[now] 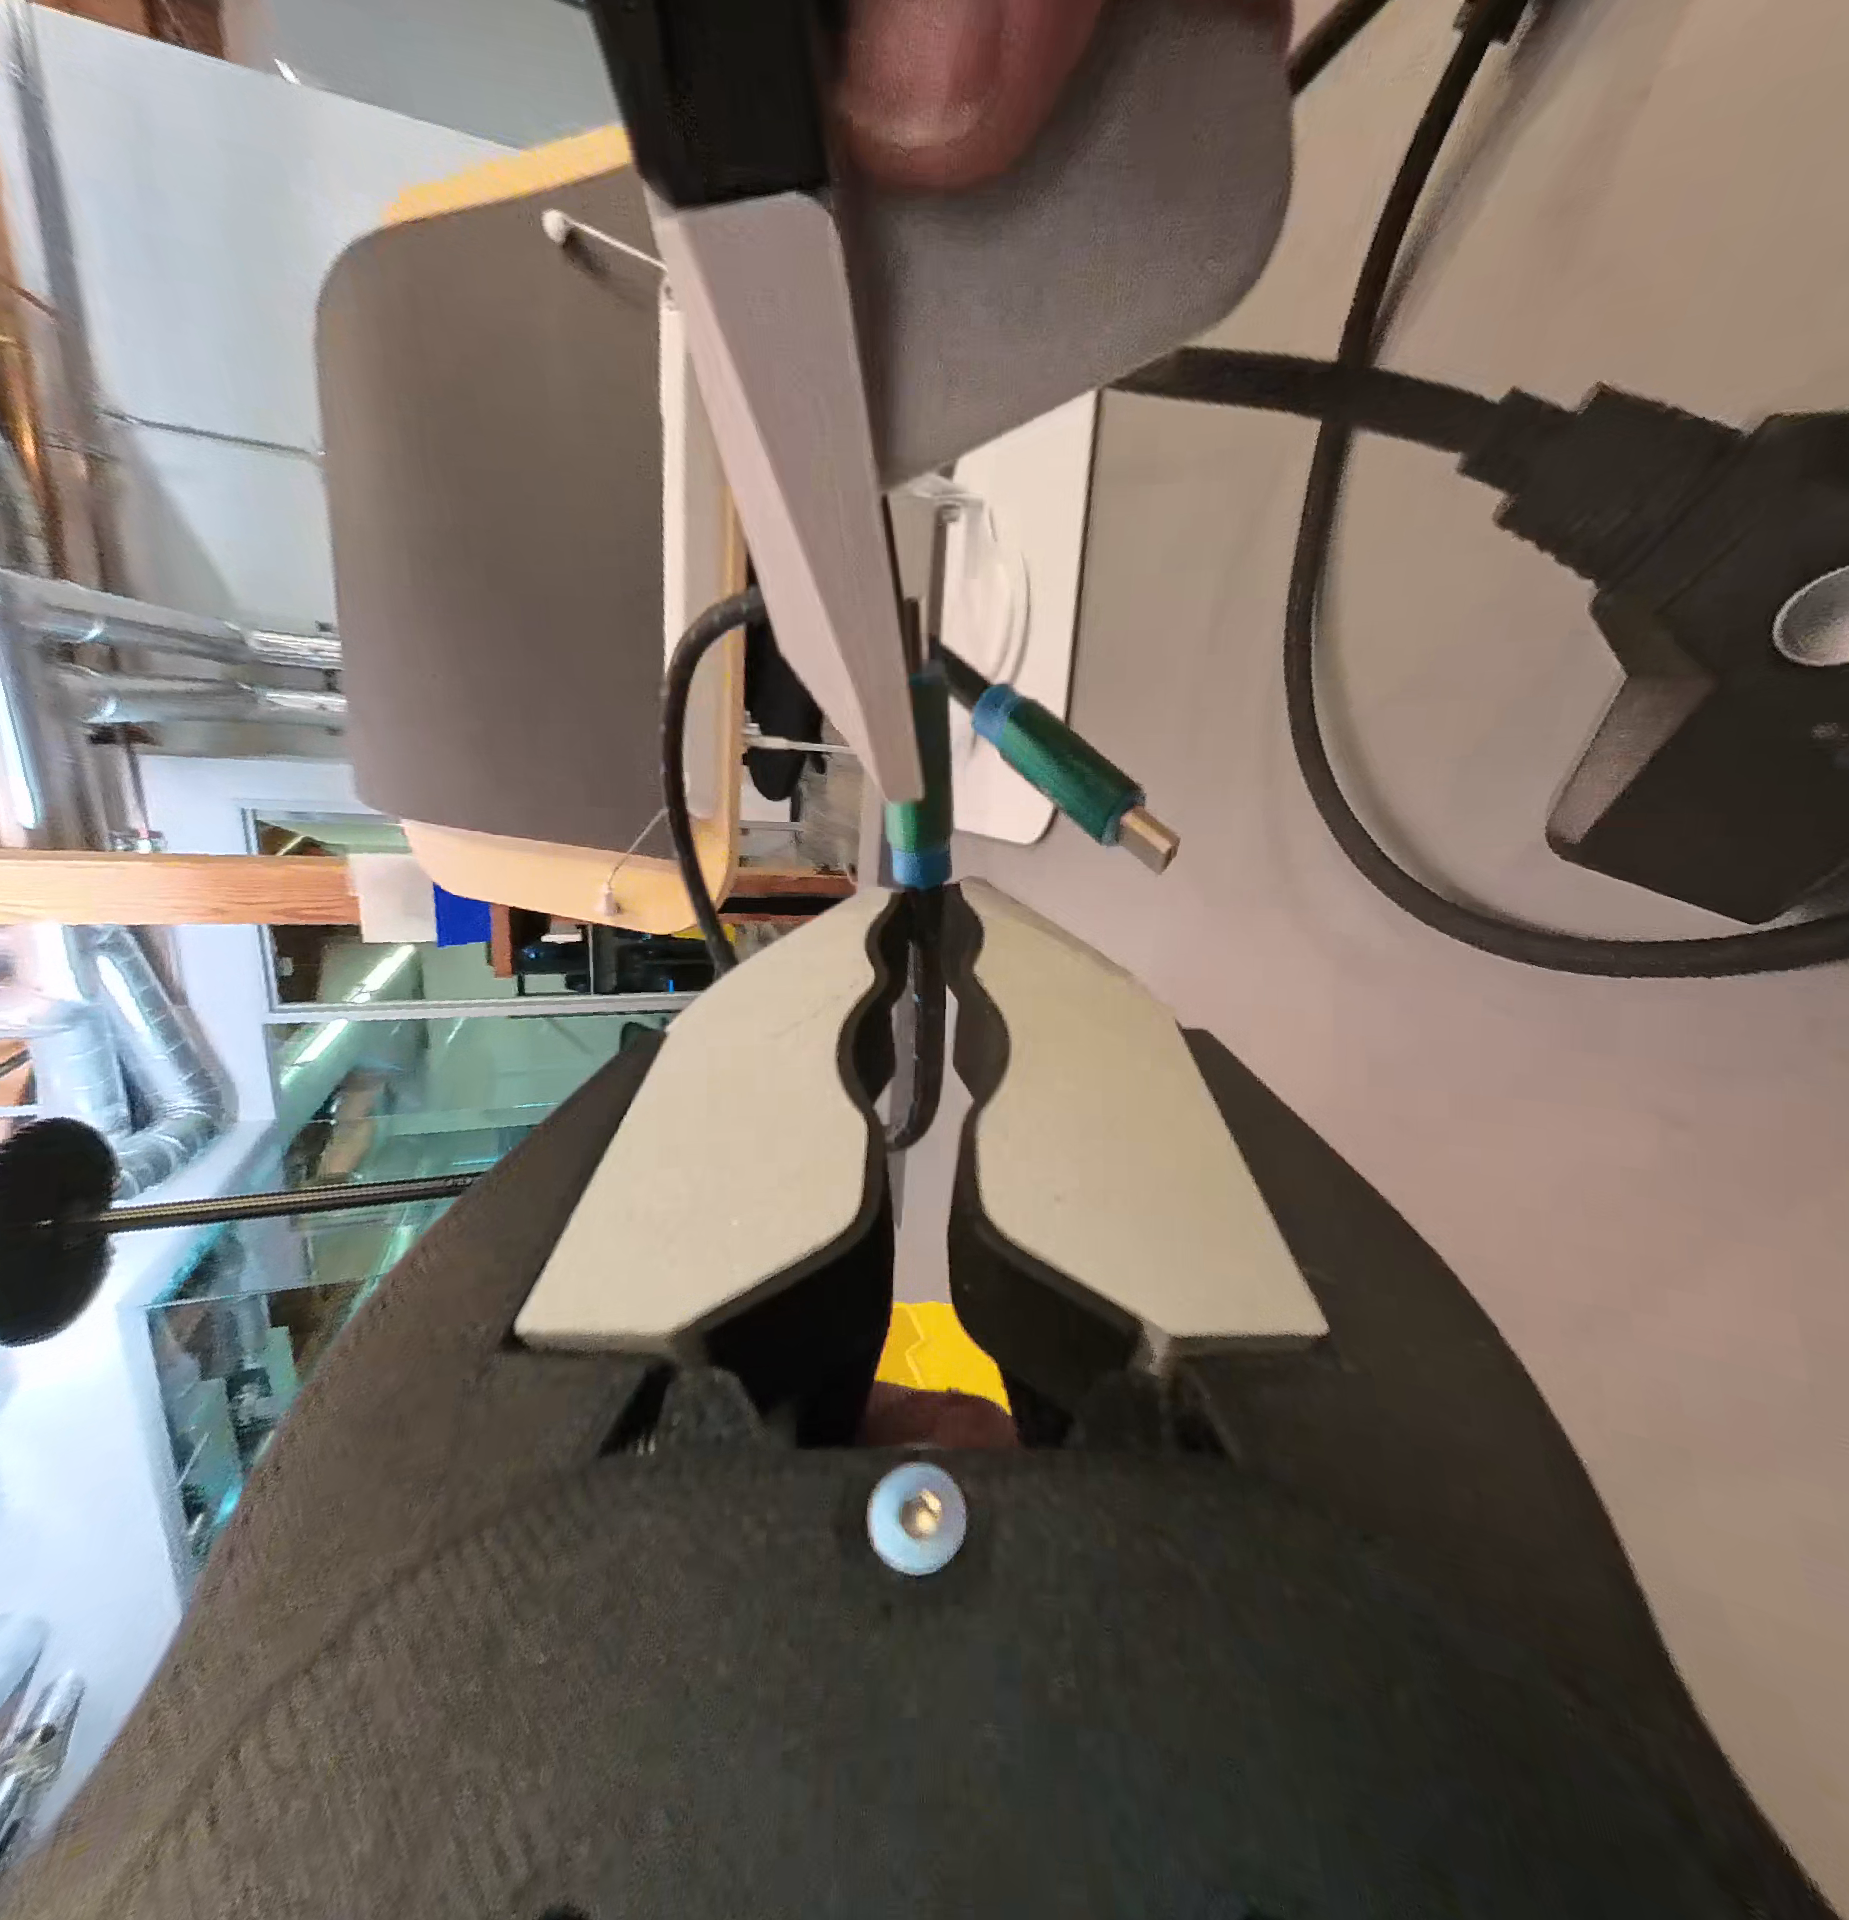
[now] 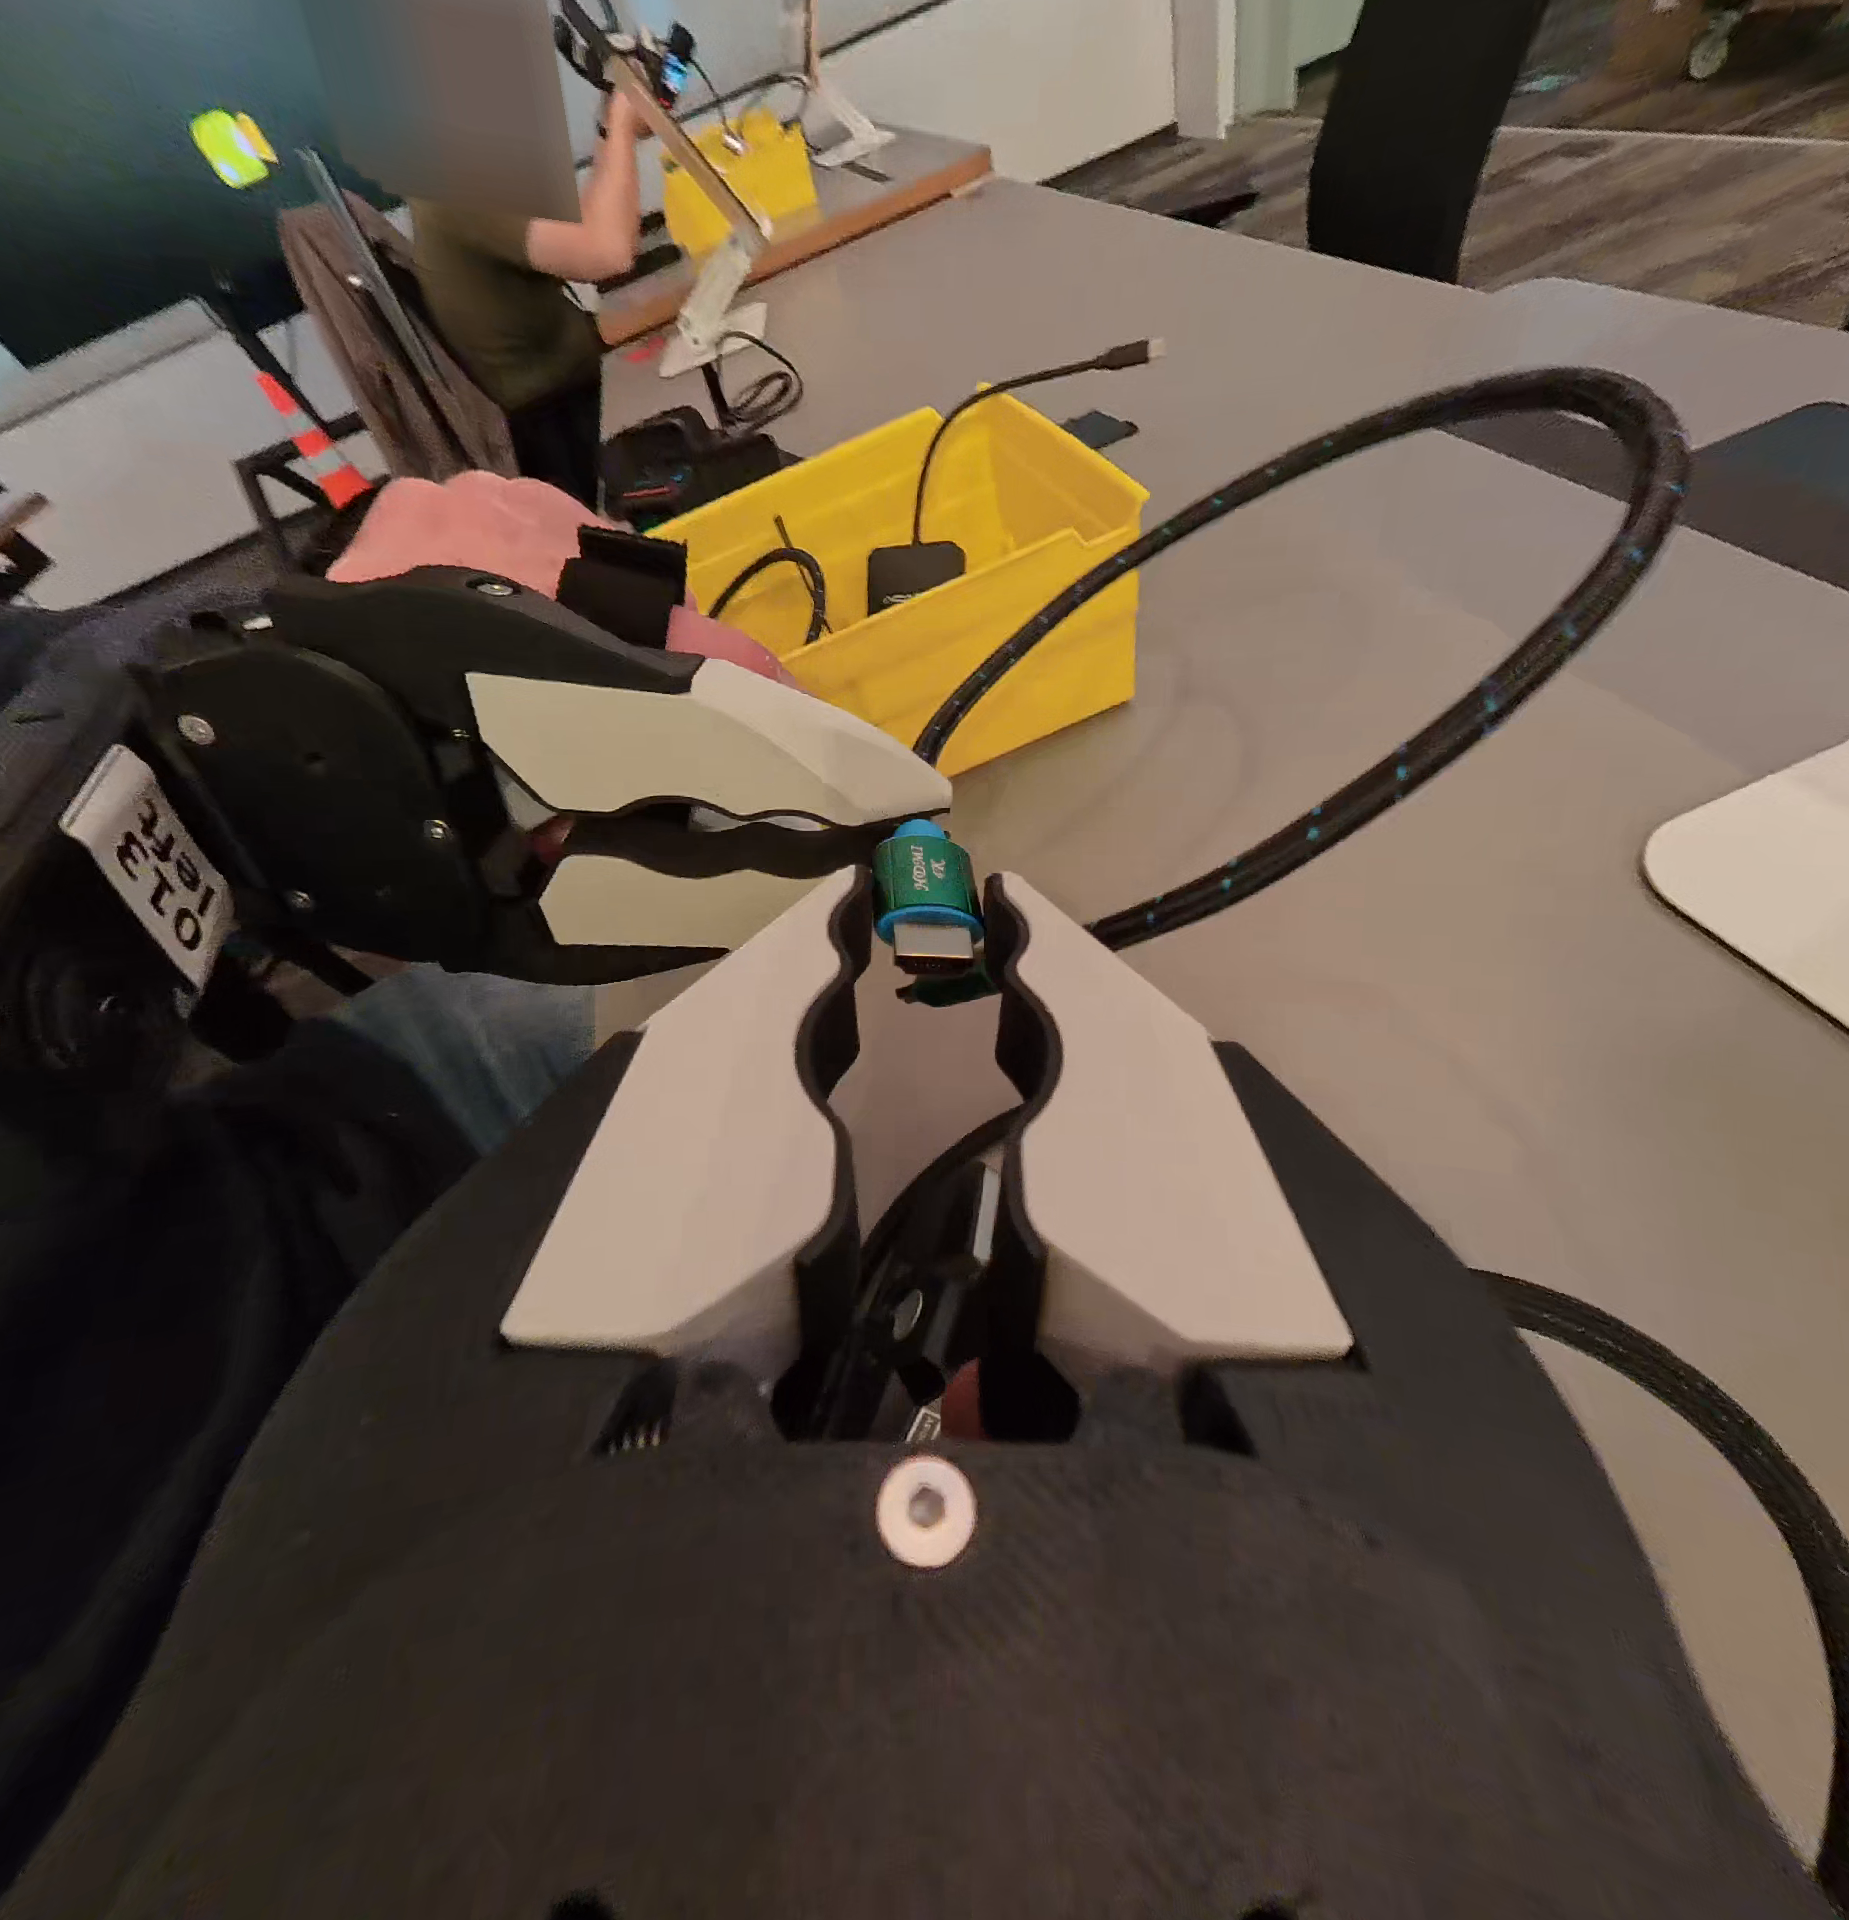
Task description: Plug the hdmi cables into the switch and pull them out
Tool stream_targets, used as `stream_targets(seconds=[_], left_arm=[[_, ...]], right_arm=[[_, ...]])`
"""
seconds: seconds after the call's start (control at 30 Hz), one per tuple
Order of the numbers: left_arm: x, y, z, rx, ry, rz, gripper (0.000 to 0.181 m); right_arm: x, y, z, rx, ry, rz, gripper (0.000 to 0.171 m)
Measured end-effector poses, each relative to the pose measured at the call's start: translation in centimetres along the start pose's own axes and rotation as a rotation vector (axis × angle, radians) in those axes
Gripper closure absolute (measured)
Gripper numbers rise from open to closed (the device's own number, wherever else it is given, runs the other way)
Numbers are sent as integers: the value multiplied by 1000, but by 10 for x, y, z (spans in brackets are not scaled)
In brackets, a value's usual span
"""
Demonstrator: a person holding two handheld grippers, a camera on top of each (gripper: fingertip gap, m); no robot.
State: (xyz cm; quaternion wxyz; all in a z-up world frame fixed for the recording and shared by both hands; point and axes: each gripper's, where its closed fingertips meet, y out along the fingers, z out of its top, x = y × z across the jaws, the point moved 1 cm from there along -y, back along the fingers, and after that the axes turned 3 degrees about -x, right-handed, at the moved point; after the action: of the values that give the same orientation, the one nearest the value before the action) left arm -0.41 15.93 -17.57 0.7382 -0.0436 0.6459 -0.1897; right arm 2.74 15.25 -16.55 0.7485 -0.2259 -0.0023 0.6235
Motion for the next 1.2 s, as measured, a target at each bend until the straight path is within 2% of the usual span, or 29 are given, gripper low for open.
stream_targets(seconds=[0.2, 0.23, 0.33, 0.37, 0.4, 0.47, 0.63, 0.73, 0.9, 1.03, 1.1, 1.13, 1.17, 1.2], left_arm=[[-9, -9, 5, 36, -58, 32, 175], [-14, -12, 5, 48, -95, 46, 174], [-28, -26, 6, 94, -250, 51, 153], [-31, -35, 11, 152, -338, 29, 156], [-34, -49, 20, 250, -445, -7, 166], [-27, -70, 34, 382, -653, -156, 171], [-3, -71, 42, 518, -1017, -433, 153], [10, -60, 45, 534, -1213, -575, 139], [41, -46, 43, 446, -1254, -652, 145], [49, -32, 36, 386, -1215, -556, 150], [54, -25, 36, 358, -1127, -510, 150], [54, -21, 34, 361, -1098, -465, 158], [52, -22, 36, 393, -1114, -474, 174], [52, -24, 39, 424, -1138, -506, 181]], right_arm=[[-7, -7, 10, 59, -8, 50, 152], [-7, -10, 13, 82, -5, 57, 152], [-9, -19, 24, 147, -2, 92, 153], [-9, -22, 26, 162, 1, 100, 153], [-10, -26, 29, 183, -4, 112, 153], [-14, -35, 36, 237, -4, 144, 153], [-42, -50, 54, 338, -46, 286, 156], [-44, -39, 45, 277, -64, 261, 164], [-23, -14, 13, 124, -41, 171, 168], [-34, -9, 14, 139, -37, 246, 168], [-44, -10, 22, 168, -44, 300, 169], [-48, -12, 25, 177, -55, 318, 169], [-51, -12, 27, 176, -65, 324, 169], [-52, -14, 28, 171, -69, 328, 169]])
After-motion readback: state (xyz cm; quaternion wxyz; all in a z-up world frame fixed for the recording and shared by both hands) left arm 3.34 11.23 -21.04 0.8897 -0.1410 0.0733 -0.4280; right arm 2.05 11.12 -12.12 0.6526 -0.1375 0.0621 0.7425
